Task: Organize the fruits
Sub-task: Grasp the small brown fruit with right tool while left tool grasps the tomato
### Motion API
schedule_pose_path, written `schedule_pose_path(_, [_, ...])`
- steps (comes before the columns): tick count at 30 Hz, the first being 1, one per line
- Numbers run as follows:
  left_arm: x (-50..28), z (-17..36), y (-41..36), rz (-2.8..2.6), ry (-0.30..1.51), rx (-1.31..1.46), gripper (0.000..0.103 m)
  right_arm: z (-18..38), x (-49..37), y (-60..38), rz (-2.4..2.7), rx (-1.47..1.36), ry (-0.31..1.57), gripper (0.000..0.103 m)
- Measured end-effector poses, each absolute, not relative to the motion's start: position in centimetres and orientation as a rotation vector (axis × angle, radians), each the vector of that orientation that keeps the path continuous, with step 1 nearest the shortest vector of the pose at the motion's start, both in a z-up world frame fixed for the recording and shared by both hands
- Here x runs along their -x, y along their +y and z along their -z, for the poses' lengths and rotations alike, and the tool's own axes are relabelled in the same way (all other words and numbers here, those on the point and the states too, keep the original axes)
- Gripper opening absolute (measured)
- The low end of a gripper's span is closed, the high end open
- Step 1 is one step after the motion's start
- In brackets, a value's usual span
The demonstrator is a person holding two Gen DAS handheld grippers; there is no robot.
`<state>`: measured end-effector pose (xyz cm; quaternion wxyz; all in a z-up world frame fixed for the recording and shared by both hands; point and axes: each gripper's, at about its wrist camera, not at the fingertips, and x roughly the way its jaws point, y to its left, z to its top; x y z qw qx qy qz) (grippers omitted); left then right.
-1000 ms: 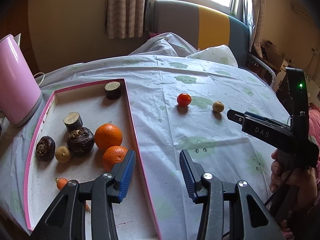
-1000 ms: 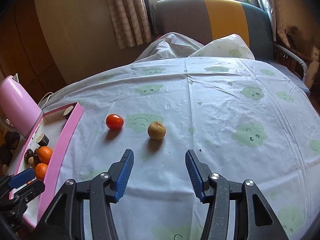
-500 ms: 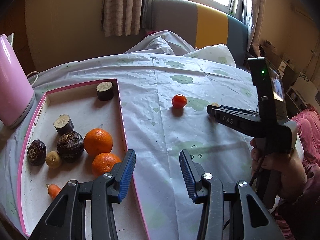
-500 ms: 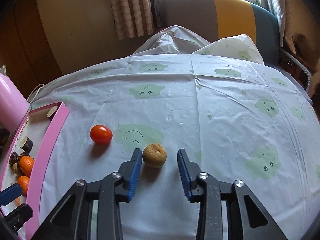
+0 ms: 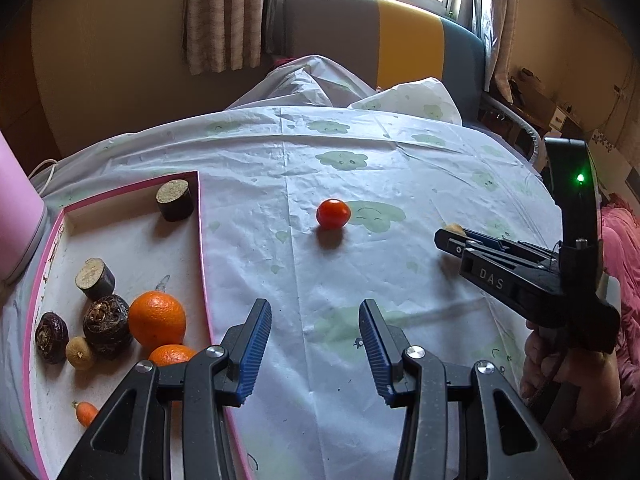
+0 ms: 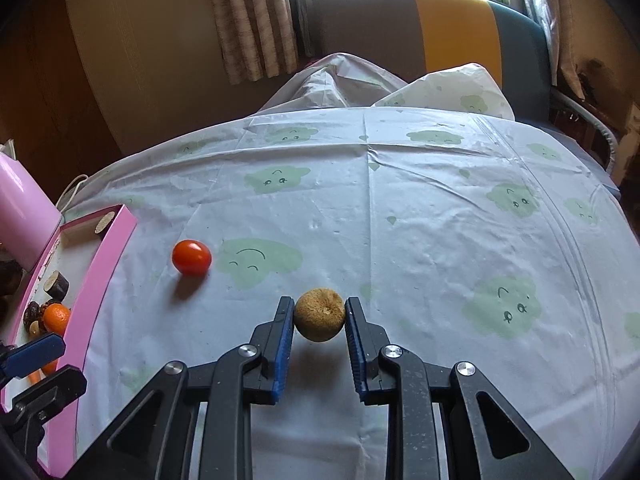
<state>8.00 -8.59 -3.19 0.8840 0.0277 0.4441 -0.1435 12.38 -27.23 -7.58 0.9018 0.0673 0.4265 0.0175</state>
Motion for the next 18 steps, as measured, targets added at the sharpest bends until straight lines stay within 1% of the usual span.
schedule_pose_path(5, [-9.5, 3.4, -9.3, 0.32, 0.96, -0.034, 0.046, 8.3, -12.1, -28.2, -0.037, -0.166, 0.889, 0.026])
schedule_pose_path(11, [-12.8, 3.4, -9.2, 0.334, 1.005, 0.08, 0.046, 8.5, -12.1, -28.4, -0.051, -0.183, 0.885, 0.026])
schedule_pose_path(18, [-16.3, 4.3, -11.3, 0.314, 1.025, 0.067, 0.046, 8.6, -12.1, -28.0, -0.04, -0.155, 0.882, 0.026])
